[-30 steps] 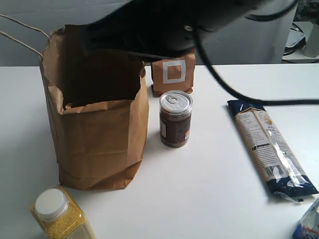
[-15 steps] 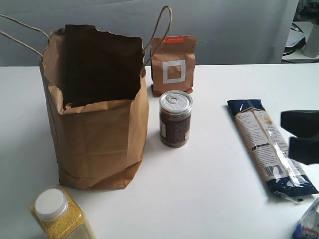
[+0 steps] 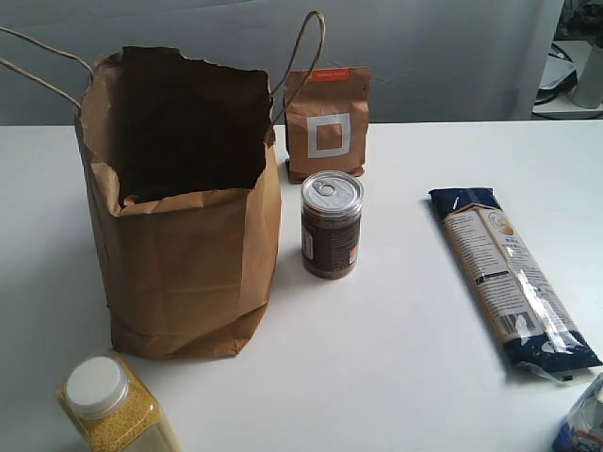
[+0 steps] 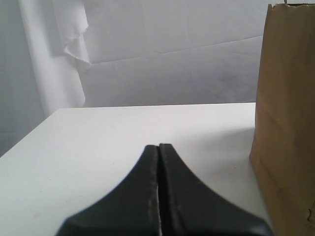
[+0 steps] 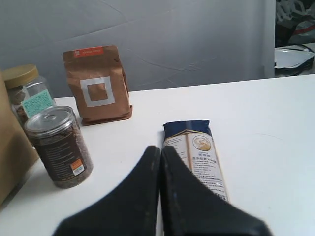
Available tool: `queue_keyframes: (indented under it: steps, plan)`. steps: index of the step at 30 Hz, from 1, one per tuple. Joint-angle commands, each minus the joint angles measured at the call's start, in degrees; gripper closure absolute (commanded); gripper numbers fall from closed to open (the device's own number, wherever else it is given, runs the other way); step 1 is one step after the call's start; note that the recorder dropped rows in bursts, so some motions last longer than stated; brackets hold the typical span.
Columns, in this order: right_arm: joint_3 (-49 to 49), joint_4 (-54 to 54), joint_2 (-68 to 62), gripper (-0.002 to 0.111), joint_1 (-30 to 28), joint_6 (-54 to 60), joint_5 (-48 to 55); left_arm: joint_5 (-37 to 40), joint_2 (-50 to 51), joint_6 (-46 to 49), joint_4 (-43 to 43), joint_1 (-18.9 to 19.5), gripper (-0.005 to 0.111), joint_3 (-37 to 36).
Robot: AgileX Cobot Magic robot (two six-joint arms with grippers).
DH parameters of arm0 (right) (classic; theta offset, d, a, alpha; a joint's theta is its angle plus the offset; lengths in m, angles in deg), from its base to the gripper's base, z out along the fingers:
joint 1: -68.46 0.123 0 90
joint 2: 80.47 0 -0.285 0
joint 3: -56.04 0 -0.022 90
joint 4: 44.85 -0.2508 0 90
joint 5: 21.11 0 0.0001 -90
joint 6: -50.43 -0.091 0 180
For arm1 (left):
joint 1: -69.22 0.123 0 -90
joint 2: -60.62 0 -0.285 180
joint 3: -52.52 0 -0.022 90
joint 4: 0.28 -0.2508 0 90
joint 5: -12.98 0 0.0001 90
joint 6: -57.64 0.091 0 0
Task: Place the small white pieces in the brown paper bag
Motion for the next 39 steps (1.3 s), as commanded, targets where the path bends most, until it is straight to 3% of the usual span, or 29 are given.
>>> queue_keyframes:
  steps: [1,10,32,39]
  plan:
    - [-3.2,-1.38,6.34,0.108,-1.97,4.15,0.74,-0.28,-0.2,-0.22,-0.21,-0.45,0.107,-0.2]
    - [-3.53,-1.74,13.18,0.108,-9.04,5.07,2.79,-0.28,-0.2,-0.22,-0.21,-0.45,0.107,-0.2]
    - [-3.53,-0.65,13.18,0.108,-8.9,0.67,3.57,-0.4,-0.2,-0.22,-0.21,-0.45,0.107,-0.2]
    - [-3.53,-0.65,13.18,0.108,-4.72,0.67,3.57,-0.4,-0.2,-0.22,-0.21,-0.45,0.107,-0.2]
